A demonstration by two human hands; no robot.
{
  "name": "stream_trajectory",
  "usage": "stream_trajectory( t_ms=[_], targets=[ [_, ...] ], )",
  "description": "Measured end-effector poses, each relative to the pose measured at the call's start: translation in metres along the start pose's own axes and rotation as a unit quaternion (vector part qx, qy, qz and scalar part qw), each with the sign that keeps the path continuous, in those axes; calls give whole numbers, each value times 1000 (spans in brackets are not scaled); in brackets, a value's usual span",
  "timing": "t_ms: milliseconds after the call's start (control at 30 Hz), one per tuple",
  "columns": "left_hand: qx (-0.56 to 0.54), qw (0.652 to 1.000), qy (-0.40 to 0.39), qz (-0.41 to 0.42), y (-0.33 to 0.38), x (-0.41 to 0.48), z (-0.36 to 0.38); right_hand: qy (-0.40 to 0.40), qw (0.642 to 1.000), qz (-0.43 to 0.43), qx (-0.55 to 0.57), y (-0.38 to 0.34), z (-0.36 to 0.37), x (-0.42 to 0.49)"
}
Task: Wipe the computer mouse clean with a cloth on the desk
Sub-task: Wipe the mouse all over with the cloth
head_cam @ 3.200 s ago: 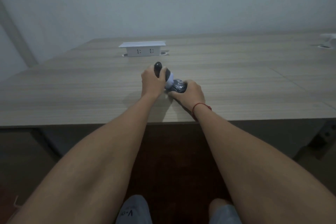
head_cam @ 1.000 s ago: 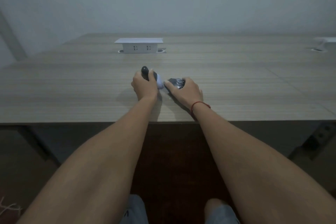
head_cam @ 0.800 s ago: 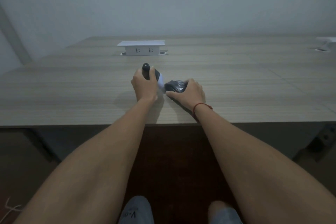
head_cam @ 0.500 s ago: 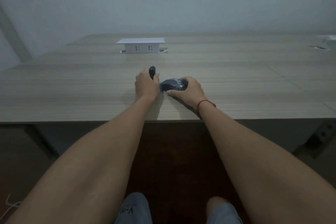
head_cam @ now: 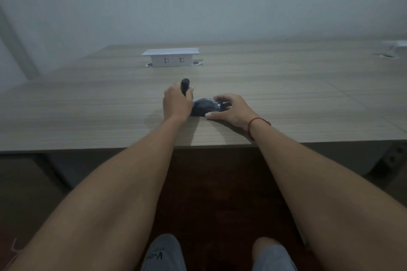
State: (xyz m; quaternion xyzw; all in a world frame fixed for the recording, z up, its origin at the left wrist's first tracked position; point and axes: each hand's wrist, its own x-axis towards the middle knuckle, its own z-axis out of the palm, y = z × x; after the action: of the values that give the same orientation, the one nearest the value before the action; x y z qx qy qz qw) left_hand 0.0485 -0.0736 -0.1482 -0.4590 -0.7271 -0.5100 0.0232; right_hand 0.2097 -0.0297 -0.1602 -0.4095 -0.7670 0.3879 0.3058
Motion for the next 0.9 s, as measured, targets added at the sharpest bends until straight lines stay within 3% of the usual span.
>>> stream_trajectory(
  t_ms=[267, 500, 733, 900],
  targets=[
    [-85, 996, 8, 35, 17, 1, 3, -8, 1000, -5, 19, 0, 2, 0],
    [4, 999, -8, -33, -9, -1, 10, -2, 1000, -11, 14, -1, 2, 0],
    [-91, 995, 31, 15, 17, -4, 0, -6, 1000, -16, -7, -3, 4, 0],
    [-46, 997, 31, -50, -4, -5, 1, -4, 1000, -4, -16, -2, 2, 0]
  ],
)
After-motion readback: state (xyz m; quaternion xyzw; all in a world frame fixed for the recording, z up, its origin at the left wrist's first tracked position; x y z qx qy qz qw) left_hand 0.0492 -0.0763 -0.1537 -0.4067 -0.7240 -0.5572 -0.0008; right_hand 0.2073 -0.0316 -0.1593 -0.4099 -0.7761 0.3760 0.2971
